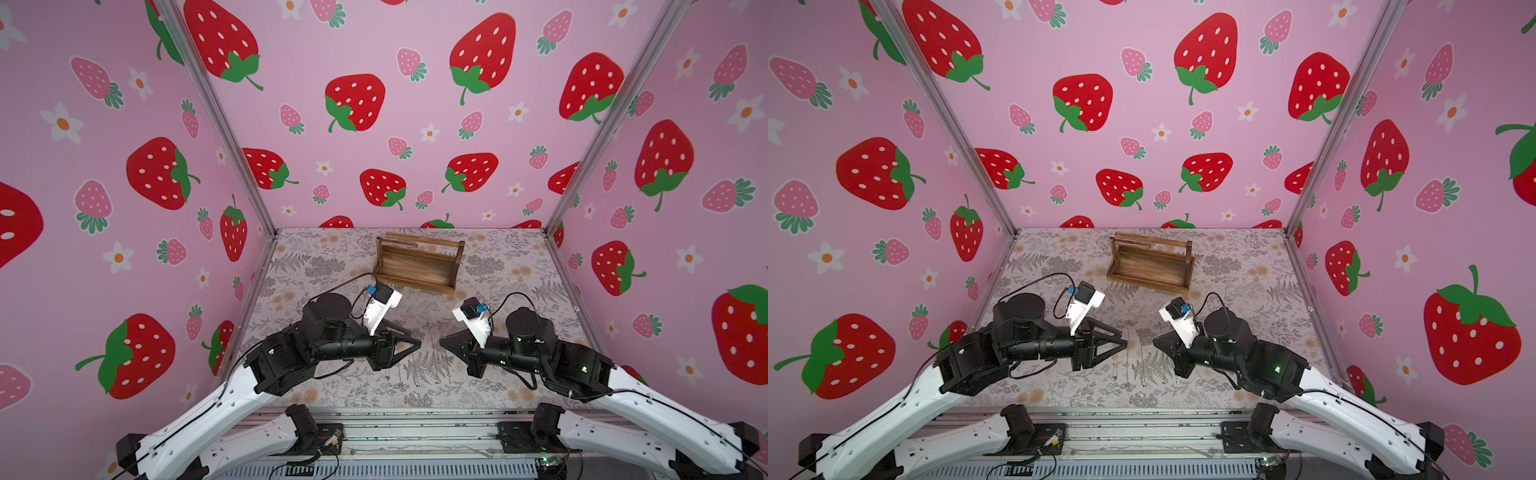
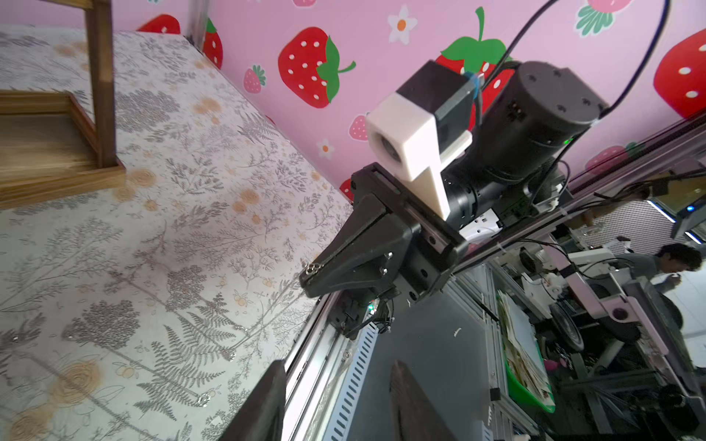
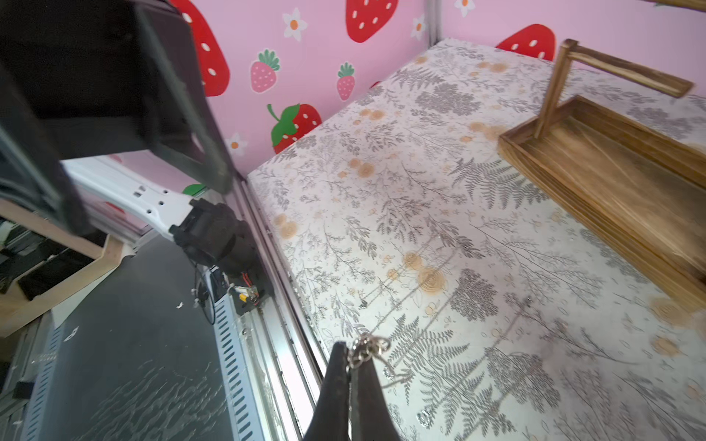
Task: Take the necklace off the jewelry display stand
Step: Place the necklace at the center of the board.
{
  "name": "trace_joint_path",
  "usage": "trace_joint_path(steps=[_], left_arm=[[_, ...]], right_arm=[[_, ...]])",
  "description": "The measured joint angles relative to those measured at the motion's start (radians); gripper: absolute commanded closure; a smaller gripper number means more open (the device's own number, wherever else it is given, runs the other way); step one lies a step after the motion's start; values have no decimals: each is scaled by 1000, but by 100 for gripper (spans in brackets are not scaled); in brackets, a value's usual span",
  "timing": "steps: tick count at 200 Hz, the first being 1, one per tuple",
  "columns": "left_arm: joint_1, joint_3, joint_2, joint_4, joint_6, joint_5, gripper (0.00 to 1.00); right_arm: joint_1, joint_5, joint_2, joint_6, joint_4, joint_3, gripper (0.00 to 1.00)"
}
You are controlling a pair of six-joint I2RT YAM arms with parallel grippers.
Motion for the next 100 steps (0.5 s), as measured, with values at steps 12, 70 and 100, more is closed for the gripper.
trace_joint_path(steps=[12,70,100], left_arm=[[0,0,-16,-11,4,-24,55],[0,-44,-20,-39,19,-72,56],[0,-68,-21,-41,20,-79,56]], right_arm=[[0,42,-2,16,-27,13,100],[0,207,-34,121,-193,47,100],[0,264,-55,183,-270,46,100]])
